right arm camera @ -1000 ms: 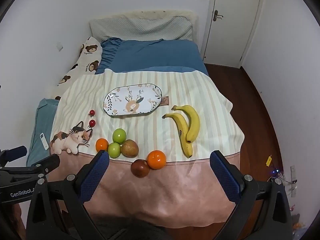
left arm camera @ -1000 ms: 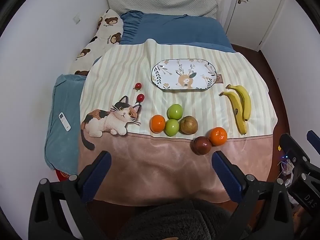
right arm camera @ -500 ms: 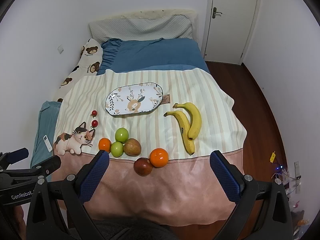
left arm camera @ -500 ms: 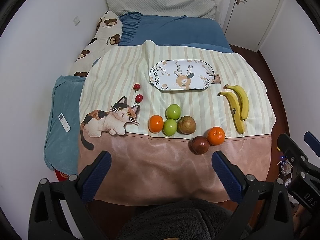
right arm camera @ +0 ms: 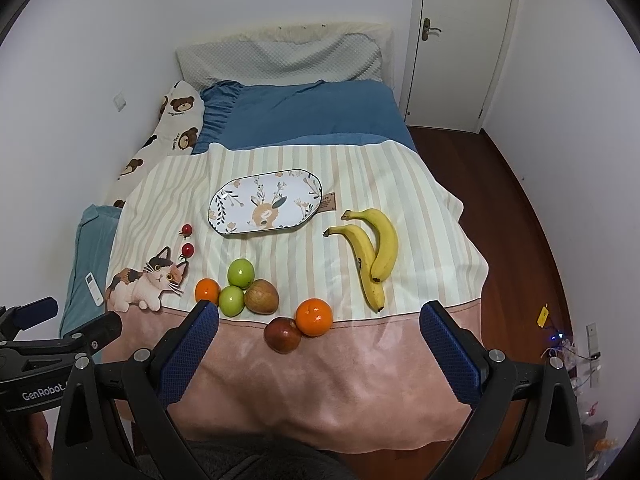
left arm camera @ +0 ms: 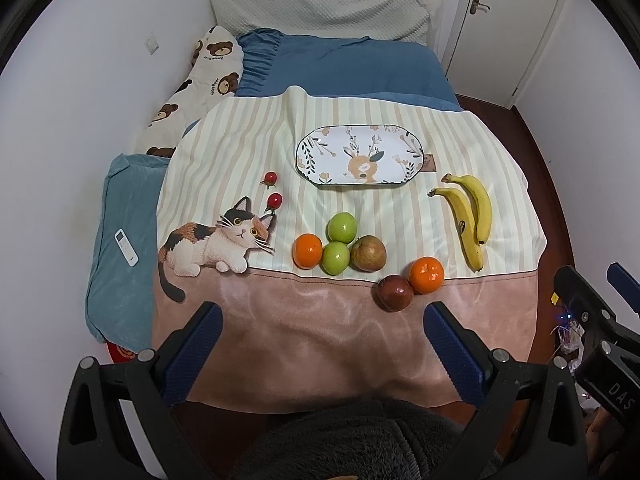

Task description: Organize fruits

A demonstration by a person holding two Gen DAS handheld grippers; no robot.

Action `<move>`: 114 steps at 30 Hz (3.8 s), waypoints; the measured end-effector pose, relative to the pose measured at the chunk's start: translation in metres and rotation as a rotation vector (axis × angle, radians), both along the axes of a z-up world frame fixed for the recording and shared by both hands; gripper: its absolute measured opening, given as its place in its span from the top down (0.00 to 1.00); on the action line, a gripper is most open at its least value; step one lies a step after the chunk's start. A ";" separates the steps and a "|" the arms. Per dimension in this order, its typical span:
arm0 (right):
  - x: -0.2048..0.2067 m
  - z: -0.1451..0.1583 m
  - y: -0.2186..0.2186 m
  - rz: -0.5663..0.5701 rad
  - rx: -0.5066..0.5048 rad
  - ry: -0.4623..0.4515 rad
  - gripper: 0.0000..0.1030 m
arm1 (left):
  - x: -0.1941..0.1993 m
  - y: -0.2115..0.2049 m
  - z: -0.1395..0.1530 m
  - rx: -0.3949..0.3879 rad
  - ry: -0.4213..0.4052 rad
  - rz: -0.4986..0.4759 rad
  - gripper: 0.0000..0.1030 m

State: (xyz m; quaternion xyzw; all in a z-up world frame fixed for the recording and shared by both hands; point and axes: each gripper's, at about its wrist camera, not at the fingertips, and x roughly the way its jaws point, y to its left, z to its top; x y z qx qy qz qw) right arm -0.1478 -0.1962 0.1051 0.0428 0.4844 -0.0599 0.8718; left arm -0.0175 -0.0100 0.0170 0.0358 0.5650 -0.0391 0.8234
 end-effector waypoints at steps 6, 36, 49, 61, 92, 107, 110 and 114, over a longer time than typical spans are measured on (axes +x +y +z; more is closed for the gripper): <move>-0.001 0.002 0.000 0.003 0.001 -0.004 0.01 | -0.001 -0.001 0.002 -0.003 -0.010 -0.001 0.00; -0.003 0.005 0.001 0.004 0.004 -0.008 0.01 | -0.005 -0.002 0.003 -0.007 -0.020 -0.007 0.00; -0.002 0.004 0.002 0.001 0.007 -0.005 0.01 | -0.005 -0.003 0.003 -0.007 -0.020 -0.008 0.00; 0.064 -0.051 -0.066 -0.047 0.071 -0.014 0.01 | 0.101 -0.059 -0.062 -0.056 0.020 -0.041 0.00; 0.192 -0.281 -0.228 -0.097 0.131 0.482 0.64 | 0.180 -0.240 -0.281 -0.255 0.502 -0.147 0.05; 0.165 -0.304 -0.244 -0.188 0.198 0.492 0.59 | 0.158 -0.302 -0.284 -0.075 0.388 -0.325 0.64; 0.164 -0.305 -0.243 -0.194 0.199 0.488 0.59 | 0.145 -0.293 -0.289 -0.058 0.380 -0.337 0.64; 0.171 -0.316 -0.236 -0.196 0.171 0.501 0.58 | 0.144 -0.293 -0.302 -0.055 0.382 -0.345 0.60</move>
